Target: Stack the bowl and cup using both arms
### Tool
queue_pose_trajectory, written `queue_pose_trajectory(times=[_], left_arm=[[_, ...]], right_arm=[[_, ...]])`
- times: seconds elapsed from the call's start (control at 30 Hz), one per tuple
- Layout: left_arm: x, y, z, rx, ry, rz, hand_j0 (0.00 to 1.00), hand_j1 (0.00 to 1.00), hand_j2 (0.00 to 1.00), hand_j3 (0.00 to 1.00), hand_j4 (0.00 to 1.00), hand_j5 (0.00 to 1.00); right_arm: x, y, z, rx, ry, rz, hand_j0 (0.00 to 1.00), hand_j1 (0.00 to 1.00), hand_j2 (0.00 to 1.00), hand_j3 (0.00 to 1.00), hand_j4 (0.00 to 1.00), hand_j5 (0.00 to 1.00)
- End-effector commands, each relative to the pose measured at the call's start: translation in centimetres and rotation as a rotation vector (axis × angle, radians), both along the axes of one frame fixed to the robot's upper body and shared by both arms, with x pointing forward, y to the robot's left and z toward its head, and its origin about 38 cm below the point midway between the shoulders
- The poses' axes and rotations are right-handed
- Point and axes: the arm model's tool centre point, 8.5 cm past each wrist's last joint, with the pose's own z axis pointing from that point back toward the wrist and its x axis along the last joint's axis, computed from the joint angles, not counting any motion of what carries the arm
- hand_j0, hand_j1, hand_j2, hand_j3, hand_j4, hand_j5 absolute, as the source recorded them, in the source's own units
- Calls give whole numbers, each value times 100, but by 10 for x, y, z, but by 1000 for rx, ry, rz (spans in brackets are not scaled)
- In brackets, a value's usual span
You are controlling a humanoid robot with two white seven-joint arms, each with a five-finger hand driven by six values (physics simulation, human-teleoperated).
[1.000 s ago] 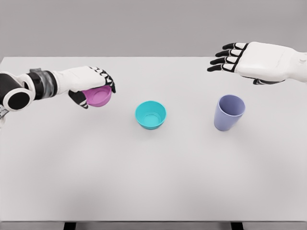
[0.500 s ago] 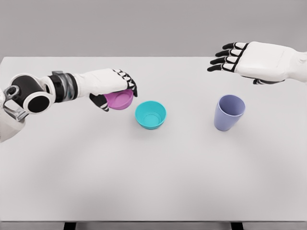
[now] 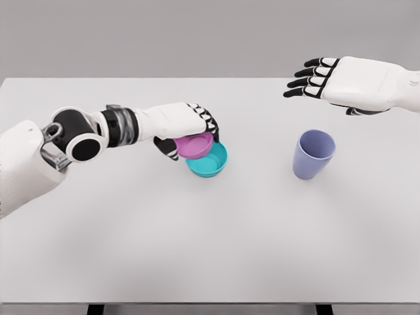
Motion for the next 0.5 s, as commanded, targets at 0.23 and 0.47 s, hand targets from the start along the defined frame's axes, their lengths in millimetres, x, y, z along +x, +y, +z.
queue_pose_trajectory(times=[0.23, 0.47], left_arm=[[-5, -19, -11, 16, 5, -36, 71, 71, 71, 71, 71, 71], [-4, -18, -15, 19, 13, -30, 71, 71, 71, 71, 71, 71]], right_arm=[[0, 0, 0, 3, 2, -1, 100, 100, 100, 100, 100, 100], [0, 0, 0, 4, 1, -2, 100, 100, 100, 100, 100, 100]])
